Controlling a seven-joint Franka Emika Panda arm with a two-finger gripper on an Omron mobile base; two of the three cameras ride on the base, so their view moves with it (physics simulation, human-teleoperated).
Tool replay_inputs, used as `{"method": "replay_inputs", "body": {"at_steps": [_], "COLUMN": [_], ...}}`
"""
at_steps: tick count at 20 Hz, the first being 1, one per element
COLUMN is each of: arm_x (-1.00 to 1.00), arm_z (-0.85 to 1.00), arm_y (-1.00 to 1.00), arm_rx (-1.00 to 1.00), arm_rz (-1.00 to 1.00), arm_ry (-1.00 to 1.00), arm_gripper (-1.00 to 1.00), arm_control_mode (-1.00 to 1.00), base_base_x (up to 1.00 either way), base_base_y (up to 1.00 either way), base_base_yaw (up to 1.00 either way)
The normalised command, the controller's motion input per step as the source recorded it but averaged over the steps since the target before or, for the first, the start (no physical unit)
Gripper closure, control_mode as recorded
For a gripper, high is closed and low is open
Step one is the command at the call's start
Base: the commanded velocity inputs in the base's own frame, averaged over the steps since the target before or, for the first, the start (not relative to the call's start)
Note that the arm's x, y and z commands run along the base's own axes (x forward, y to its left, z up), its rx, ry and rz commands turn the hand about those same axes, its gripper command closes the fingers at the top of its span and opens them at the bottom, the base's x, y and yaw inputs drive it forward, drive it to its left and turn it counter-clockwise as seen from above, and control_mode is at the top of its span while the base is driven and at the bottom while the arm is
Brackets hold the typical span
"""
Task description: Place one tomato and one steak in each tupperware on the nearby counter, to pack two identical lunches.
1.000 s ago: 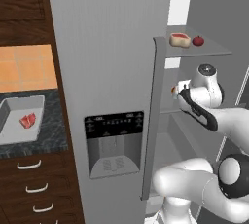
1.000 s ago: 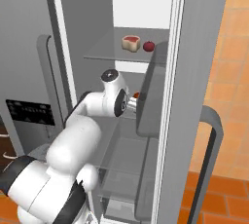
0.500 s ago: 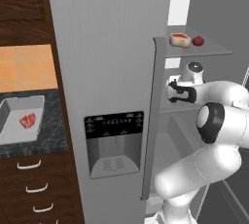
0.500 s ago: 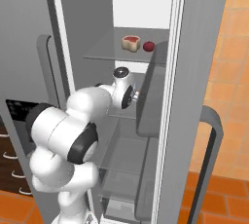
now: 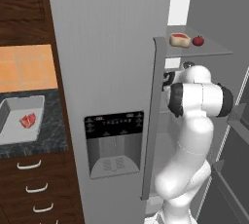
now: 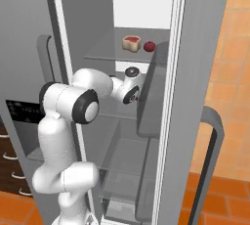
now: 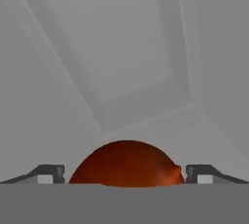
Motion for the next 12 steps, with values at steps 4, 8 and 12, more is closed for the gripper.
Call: {"method": "replay_inputs", "body": {"at_steps": [4,8,12], "arm_x": [0.63,-0.47,-1.0], "arm_z": [-0.47,-0.3,0.25], "arm_y": [-0.13,0.09,0.26], "arm_rx": [0.0,0.0,0.0], "arm_rz": [0.0,0.0,0.01], "arm_ry": [0.07,0.07,0.0], "arm_gripper": [1.0,1.0,1.0], "arm_control_mode": [-1.0,-1.0,-1.0], "base_base_x": [0.0,0.0,0.0], "base_base_y": [0.0,0.0,0.0], "base_base_yaw": [0.0,0.0,0.0]}}
